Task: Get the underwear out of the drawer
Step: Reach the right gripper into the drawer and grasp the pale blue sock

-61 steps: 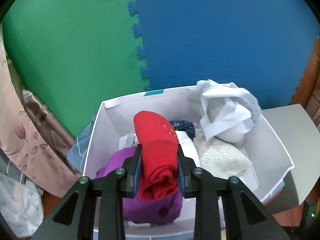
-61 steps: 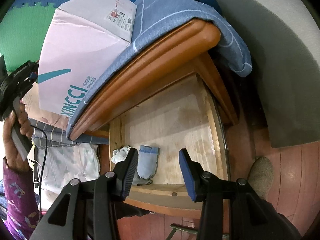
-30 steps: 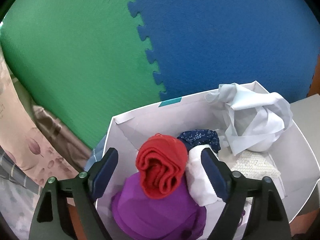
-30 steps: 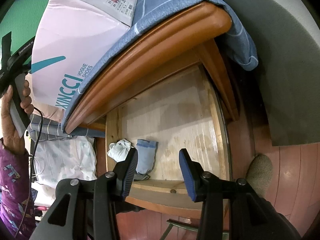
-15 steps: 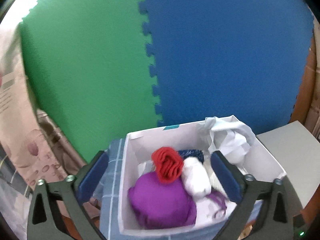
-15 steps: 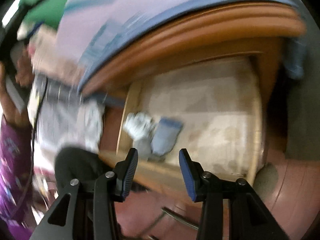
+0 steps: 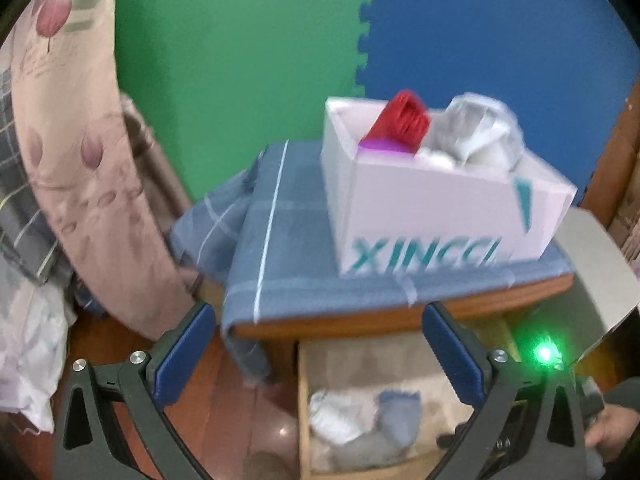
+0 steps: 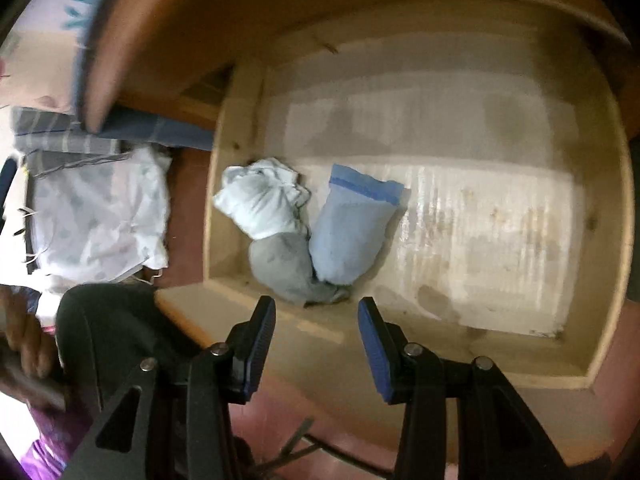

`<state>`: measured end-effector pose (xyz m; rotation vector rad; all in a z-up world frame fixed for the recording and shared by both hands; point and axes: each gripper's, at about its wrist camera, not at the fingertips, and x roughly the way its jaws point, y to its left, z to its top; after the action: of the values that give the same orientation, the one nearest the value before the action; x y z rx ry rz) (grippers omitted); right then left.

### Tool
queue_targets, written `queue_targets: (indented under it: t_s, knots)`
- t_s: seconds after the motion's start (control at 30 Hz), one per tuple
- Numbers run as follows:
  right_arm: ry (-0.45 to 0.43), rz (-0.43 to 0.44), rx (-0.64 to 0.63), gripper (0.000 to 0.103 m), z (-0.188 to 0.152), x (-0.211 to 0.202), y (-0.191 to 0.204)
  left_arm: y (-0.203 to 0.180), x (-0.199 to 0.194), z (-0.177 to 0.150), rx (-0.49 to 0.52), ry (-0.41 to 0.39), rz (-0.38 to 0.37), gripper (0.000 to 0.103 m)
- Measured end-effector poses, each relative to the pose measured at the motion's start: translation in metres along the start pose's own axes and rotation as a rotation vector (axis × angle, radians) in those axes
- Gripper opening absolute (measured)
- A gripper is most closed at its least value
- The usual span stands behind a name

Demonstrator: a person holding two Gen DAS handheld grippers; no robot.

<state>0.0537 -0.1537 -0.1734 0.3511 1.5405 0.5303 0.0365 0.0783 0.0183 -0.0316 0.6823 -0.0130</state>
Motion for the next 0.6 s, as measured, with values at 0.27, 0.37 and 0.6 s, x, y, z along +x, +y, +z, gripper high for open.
queue_targets:
  t_s: [0.27,0.37,0.6]
  knots:
    - [0.004,-0.099,0.098,0.052,0.028,0.039,0.012,0.026,-0.001,-0.009,-0.115,0.020,-0.058,0.102]
    - [0.022,-0.165,0.123,0.052,0.033,0.051,0.012,0.030,0.002,-0.009,-0.130,0.028,-0.069,0.102]
    - [0.053,-0.257,0.160,0.053,0.046,0.073,0.007,0.035,0.006,-0.008,-0.147,0.040,-0.094,0.102]
